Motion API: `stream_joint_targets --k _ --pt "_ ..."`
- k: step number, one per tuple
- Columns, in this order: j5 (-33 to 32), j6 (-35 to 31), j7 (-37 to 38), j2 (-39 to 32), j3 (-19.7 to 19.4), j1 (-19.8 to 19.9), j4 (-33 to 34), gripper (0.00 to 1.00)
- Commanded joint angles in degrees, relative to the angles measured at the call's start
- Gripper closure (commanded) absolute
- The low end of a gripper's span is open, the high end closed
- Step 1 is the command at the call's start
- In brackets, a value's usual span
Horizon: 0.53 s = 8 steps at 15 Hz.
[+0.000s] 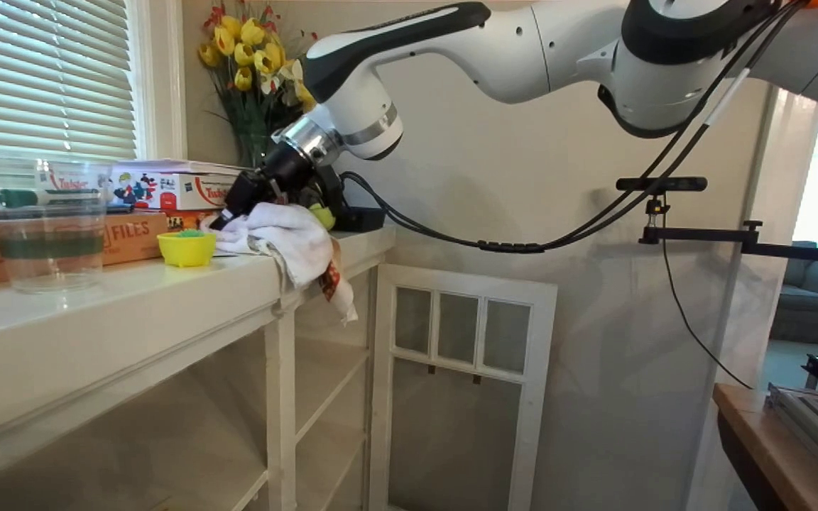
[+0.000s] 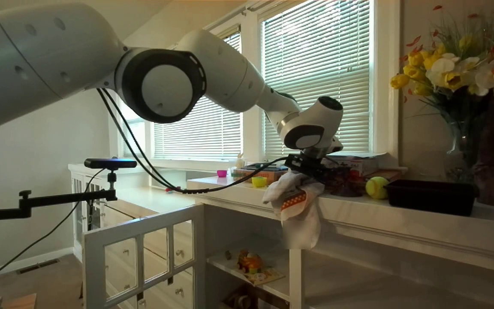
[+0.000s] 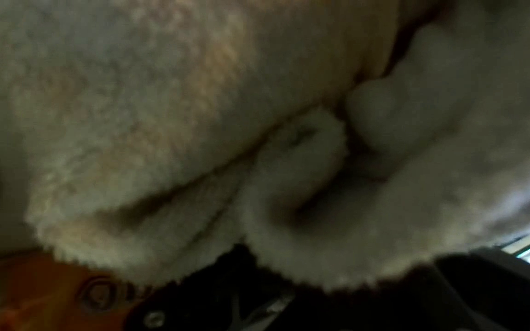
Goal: Use the towel to wipe the counter
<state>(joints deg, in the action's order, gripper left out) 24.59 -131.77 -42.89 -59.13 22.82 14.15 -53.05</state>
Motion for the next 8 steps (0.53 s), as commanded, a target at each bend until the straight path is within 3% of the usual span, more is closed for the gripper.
stream_joint_targets --k 1,8 --pt "0.05 1.79 -1.97 -3.51 -0.09 -3.18 1.95 0.96" --pt "0.74 -1.44 -0.14 -1.72 -1.93 -1.57 -0.36 0.96"
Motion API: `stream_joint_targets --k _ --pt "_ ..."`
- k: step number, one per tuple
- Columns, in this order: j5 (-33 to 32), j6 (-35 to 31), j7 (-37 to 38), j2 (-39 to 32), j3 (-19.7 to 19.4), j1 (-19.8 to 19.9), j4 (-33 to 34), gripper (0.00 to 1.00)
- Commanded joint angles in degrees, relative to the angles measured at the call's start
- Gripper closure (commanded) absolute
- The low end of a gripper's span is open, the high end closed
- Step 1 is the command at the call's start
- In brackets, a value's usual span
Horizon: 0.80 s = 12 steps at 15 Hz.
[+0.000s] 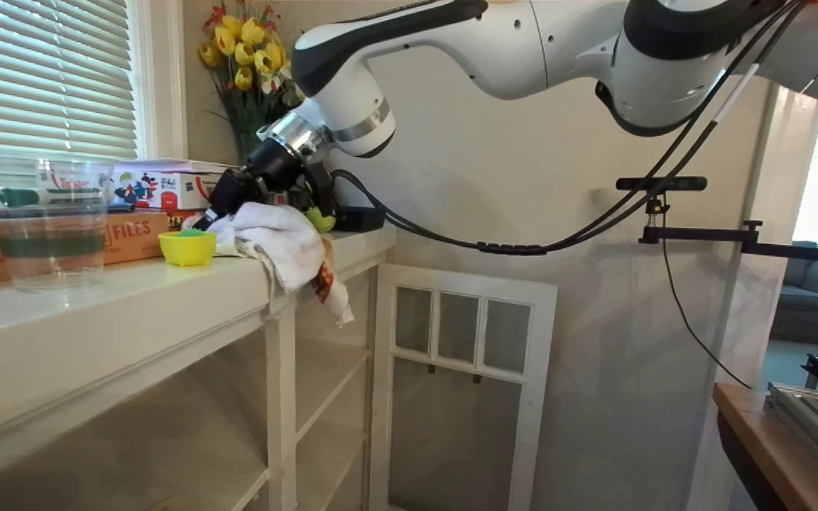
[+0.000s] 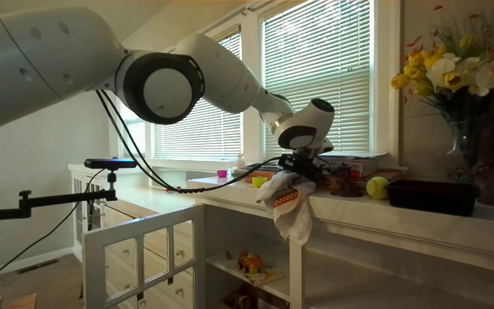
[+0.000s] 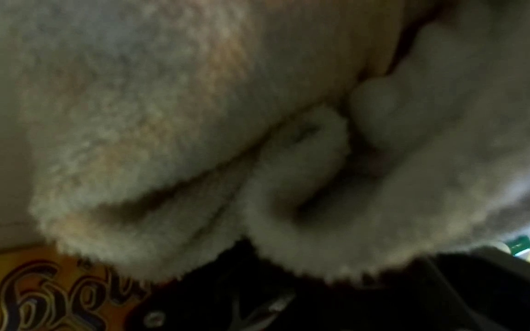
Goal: Use the towel to wipe the counter
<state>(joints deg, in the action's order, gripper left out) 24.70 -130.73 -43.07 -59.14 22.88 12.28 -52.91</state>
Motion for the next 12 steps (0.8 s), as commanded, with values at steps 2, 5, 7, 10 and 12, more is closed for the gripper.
stream_joint_targets --k 2,5,7,10,12 --pt "1.04 -3.93 0.79 -0.88 -2.37 1.26 -1.6 0.96" --pt "1.4 -5.31 1.28 0.12 -2.49 2.44 -3.07 0.96" --pt "1.27 -5.42 0.7 0.79 -2.12 2.65 -4.05 0.96" --pt "1.02 -6.37 -0.42 2.97 -1.63 2.48 -6.08 0.96" --pt "0.73 -7.63 -1.51 5.96 -1.57 2.7 -8.71 0.96"
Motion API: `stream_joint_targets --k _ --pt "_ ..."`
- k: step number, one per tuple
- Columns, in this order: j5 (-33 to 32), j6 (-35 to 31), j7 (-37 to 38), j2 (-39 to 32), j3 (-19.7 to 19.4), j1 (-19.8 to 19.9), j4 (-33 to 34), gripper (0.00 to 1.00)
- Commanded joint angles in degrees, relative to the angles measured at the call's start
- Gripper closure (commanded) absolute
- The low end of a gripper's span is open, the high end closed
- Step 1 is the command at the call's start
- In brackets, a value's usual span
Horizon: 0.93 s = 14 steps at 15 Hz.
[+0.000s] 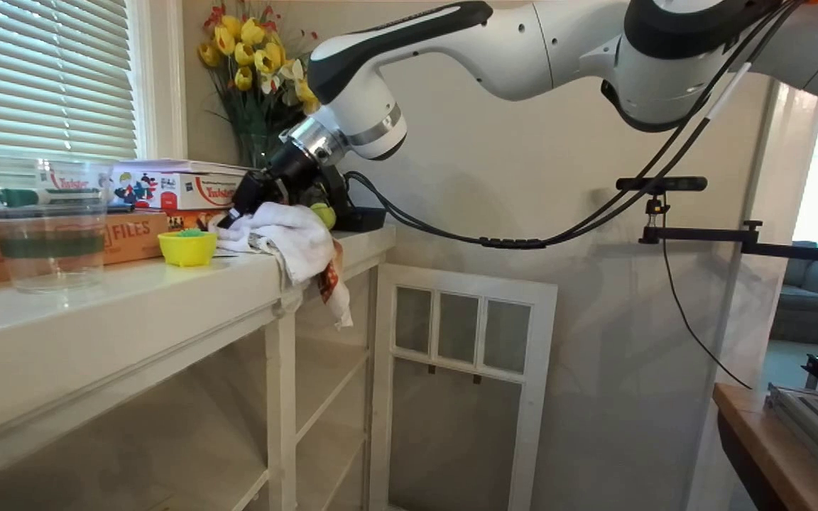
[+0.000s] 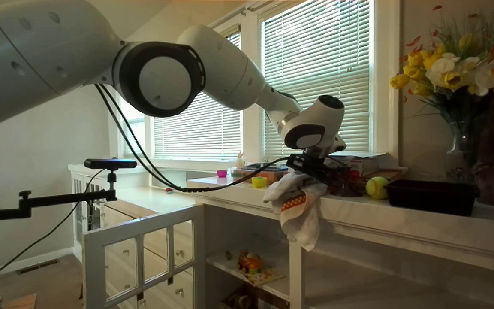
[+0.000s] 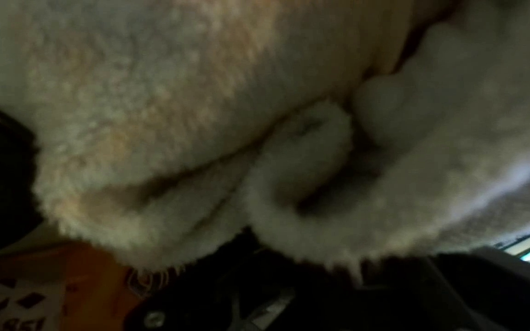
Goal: Use the towel to wipe the counter
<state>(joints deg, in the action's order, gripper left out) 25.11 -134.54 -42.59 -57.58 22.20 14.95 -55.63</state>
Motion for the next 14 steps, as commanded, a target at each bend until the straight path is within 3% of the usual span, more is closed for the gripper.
stream_joint_targets --k 1,11,14 --pt "0.03 -4.74 -2.61 5.72 -1.05 -0.02 -7.39 0.96" --pt "-0.25 -21.01 -9.62 19.78 -0.54 0.21 -22.6 0.96" --pt "0.58 -22.11 -8.78 20.52 0.14 0.63 -23.95 0.96"
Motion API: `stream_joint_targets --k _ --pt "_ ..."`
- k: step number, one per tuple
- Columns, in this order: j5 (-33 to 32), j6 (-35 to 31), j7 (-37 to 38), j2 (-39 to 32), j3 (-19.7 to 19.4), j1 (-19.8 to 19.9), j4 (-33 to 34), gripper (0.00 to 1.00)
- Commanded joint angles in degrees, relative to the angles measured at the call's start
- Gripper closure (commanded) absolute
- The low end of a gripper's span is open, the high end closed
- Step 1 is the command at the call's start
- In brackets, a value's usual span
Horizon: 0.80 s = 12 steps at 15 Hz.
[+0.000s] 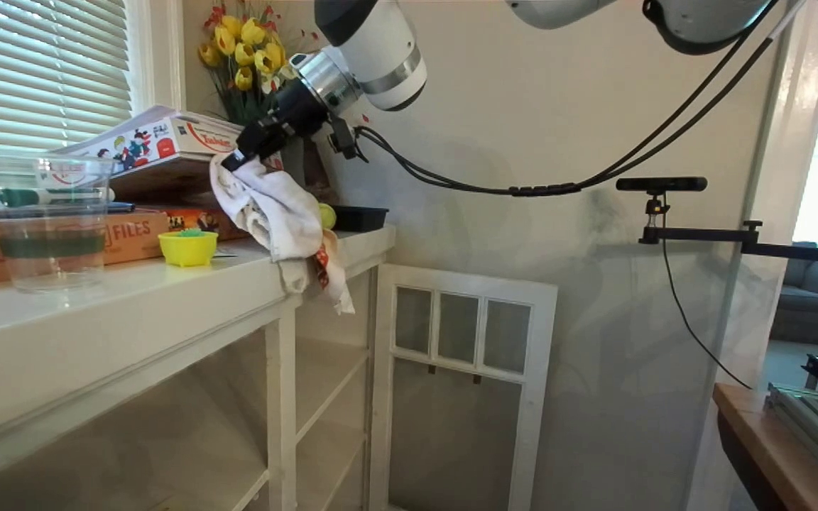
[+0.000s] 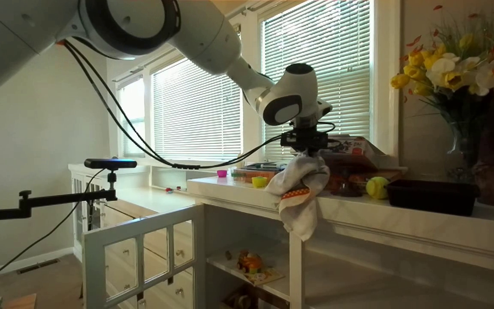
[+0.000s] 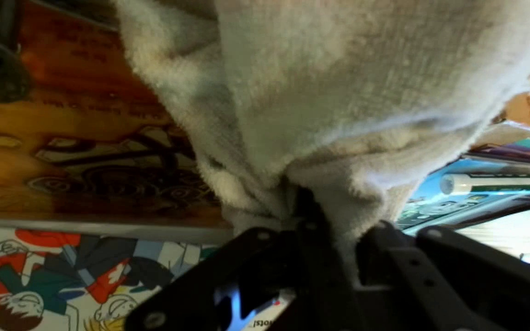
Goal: Use the towel to wipe the counter
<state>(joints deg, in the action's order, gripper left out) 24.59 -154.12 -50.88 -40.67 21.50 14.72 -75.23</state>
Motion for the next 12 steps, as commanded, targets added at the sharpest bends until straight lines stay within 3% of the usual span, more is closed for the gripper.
stream_joint_targets --k 1,6,12 --pt "1.37 -2.66 -0.38 3.74 1.01 0.99 -4.89 0.96" --pt "3.17 -3.29 2.64 3.04 1.44 1.08 -9.0 0.96" --pt "2.83 -12.95 6.34 9.07 4.44 2.35 -19.46 0.96"
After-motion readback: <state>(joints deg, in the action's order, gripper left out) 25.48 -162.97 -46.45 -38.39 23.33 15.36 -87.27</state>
